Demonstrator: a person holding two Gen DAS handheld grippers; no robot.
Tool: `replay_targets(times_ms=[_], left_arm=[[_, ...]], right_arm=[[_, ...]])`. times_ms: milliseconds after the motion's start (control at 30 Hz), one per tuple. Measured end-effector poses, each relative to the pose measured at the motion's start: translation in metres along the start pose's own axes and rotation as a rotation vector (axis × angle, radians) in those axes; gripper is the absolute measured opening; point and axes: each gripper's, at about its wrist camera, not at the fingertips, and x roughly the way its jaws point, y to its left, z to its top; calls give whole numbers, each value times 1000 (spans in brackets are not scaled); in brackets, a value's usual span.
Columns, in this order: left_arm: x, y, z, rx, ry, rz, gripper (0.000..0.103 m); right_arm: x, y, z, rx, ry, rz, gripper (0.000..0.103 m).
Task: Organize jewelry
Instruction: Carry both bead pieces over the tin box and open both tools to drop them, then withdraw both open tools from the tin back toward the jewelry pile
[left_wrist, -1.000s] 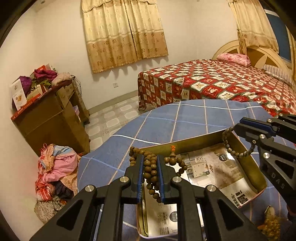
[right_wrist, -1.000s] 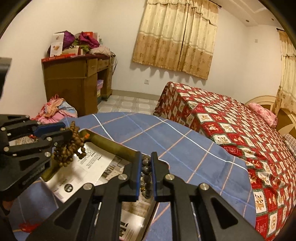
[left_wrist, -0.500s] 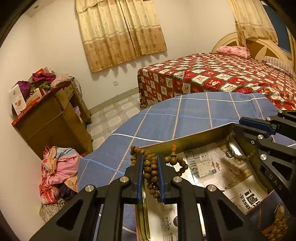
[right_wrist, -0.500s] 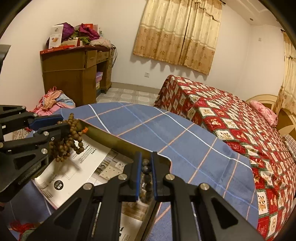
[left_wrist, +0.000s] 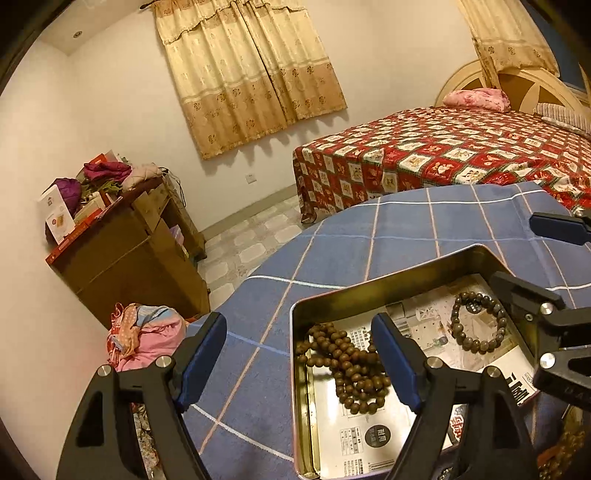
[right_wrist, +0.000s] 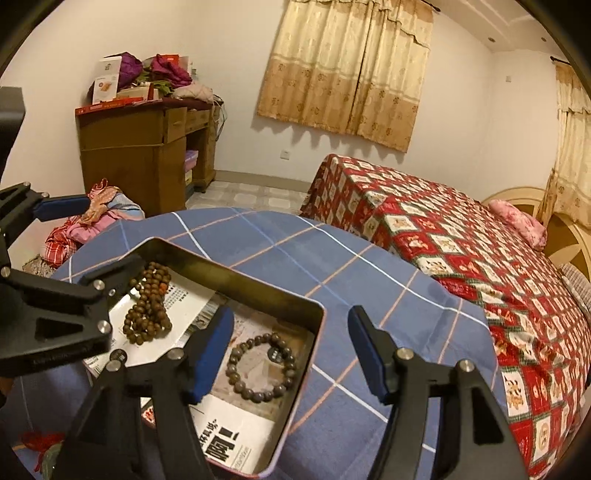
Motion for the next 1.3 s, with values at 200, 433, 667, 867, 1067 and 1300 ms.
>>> replay_targets(times_ms=[200,433,667,867,1067,1300], left_arm=[[-2,0,-2,3,10,19,81],[-31,7,-25,-41,31,8,81],[-66,-2,-69,-32,71,-13,81],[-89,-4,-96,-21,102,-11,81],[-96,-2,-118,-42,144,27,81],[-99,-7,-131,-53,180,26,81]], right_arm=[[-5,-3,-4,10,5,-2,66],[-35,-20,-23,56,28,-26,66],[-56,-33,-66,96,103,-48,66],[-81,-41,-101,146,130,-48,66],[-95,-38,-120,159,152,-13,66],[-98,-20,-132,116,169,61,66]])
